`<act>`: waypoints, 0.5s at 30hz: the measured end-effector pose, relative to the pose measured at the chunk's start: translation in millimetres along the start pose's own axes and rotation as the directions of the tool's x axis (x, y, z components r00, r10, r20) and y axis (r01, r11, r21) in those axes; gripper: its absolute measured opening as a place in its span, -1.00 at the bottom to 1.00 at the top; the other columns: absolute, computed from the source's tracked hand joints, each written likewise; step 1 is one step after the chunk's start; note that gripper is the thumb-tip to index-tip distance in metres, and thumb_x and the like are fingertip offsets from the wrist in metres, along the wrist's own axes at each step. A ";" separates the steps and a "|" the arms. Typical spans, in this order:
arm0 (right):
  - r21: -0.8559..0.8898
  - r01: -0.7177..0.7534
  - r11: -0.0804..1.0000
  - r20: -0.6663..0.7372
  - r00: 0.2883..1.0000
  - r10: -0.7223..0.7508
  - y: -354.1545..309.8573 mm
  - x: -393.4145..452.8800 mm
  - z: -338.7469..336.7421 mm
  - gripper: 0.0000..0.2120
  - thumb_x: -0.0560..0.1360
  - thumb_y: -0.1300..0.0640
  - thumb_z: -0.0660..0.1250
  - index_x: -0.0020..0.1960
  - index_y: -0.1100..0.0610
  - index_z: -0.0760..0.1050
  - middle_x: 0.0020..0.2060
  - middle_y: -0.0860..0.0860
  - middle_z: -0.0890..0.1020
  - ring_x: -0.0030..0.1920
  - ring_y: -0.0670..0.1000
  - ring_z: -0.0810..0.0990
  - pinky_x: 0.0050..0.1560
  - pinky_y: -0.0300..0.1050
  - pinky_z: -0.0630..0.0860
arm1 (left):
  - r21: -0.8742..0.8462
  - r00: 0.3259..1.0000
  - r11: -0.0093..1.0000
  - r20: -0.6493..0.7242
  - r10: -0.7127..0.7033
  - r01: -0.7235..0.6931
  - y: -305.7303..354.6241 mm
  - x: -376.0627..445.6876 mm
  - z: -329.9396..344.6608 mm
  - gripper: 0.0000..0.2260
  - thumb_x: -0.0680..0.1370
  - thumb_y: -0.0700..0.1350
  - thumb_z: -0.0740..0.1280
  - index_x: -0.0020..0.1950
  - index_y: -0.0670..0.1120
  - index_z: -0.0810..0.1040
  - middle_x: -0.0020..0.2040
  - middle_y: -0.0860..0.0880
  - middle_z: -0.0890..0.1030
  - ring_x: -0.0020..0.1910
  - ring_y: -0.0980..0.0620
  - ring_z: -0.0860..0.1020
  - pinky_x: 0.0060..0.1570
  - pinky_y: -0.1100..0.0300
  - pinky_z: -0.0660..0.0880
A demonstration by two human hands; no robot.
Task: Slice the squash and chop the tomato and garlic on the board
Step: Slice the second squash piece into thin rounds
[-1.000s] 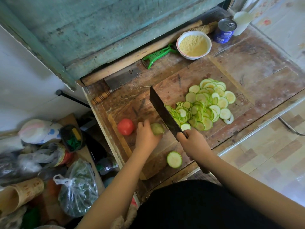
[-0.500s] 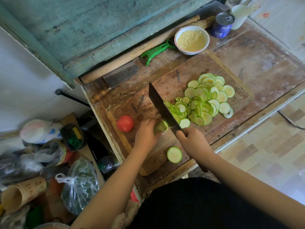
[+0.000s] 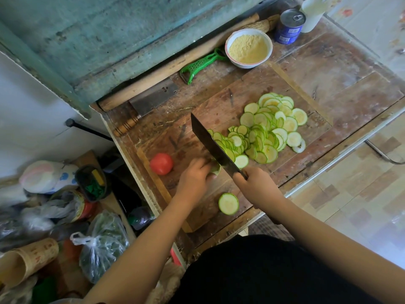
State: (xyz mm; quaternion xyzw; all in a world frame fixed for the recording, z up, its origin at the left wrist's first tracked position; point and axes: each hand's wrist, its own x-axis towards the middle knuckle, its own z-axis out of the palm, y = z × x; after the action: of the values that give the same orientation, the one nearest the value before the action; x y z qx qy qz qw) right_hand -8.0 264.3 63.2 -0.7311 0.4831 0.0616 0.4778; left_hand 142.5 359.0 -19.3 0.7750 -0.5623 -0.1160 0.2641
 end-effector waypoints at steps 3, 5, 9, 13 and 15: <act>-0.019 -0.031 0.999 0.021 0.999 0.031 0.9 5.0 -1.2 -0.67 0.51 0.09 0.20 -0.36 0.16 0.19 -0.50 0.03 0.29 -0.48 0.04 0.27 -0.43 -0.15 0.26 | 0.021 1.000 0.999 -0.005 0.029 -0.029 -1.5 0.9 0.9 -0.69 0.41 -0.03 0.24 -0.01 -0.16 0.65 -0.12 -0.08 0.58 -0.06 0.02 0.39 -0.29 0.12 0.54; -0.047 -0.043 0.998 0.038 0.998 0.045 -0.9 9.9 1.3 -0.65 0.51 0.06 0.20 -0.37 0.15 0.19 -0.48 0.02 0.31 -0.45 0.03 0.27 -0.42 -0.14 0.24 | 0.023 0.999 0.999 -0.014 0.047 -0.047 -1.5 0.5 1.5 -0.70 0.41 -0.04 0.24 -0.03 -0.17 0.65 -0.12 -0.09 0.59 -0.05 0.02 0.40 -0.28 0.14 0.54; -0.099 -0.070 0.993 0.060 0.995 0.076 -6.1 21.9 7.9 -0.68 0.54 0.01 0.18 -0.32 0.15 0.27 -0.42 0.05 0.42 -0.37 0.10 0.42 -0.37 -0.07 0.42 | 0.035 0.997 0.997 -0.042 0.066 -0.064 -0.9 -0.2 2.5 -0.70 0.42 -0.05 0.25 0.00 -0.17 0.65 -0.07 -0.07 0.60 -0.02 0.02 0.42 -0.22 0.17 0.52; -0.203 -0.027 0.979 0.049 0.998 0.038 -11.3 31.1 9.1 -0.74 0.55 0.05 0.16 -0.27 0.14 0.31 -0.39 0.05 0.45 -0.31 0.15 0.48 -0.39 -0.11 0.39 | 0.007 0.997 0.999 -0.066 0.035 -0.035 2.1 -3.1 4.7 -0.70 0.43 -0.07 0.25 0.03 -0.19 0.64 -0.04 -0.09 0.61 0.01 0.02 0.43 -0.13 0.16 0.49; -0.206 0.020 0.978 0.034 0.999 -0.013 -9.6 30.3 13.2 -0.80 0.56 0.08 0.16 -0.17 0.18 0.37 -0.37 0.07 0.48 -0.28 0.17 0.48 -0.34 -0.11 0.33 | -0.001 0.997 1.000 -0.072 0.002 -0.002 3.5 -5.9 7.1 -0.74 0.43 -0.12 0.31 0.04 -0.20 0.63 -0.03 -0.11 0.60 0.02 0.01 0.42 -0.12 0.16 0.49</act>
State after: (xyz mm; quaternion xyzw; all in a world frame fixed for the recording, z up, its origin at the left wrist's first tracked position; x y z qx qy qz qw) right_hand 20.2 255.4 45.5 -0.7798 0.4602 0.1191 0.4074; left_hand 134.2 361.7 -24.0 0.7779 -0.5531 -0.0879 0.2850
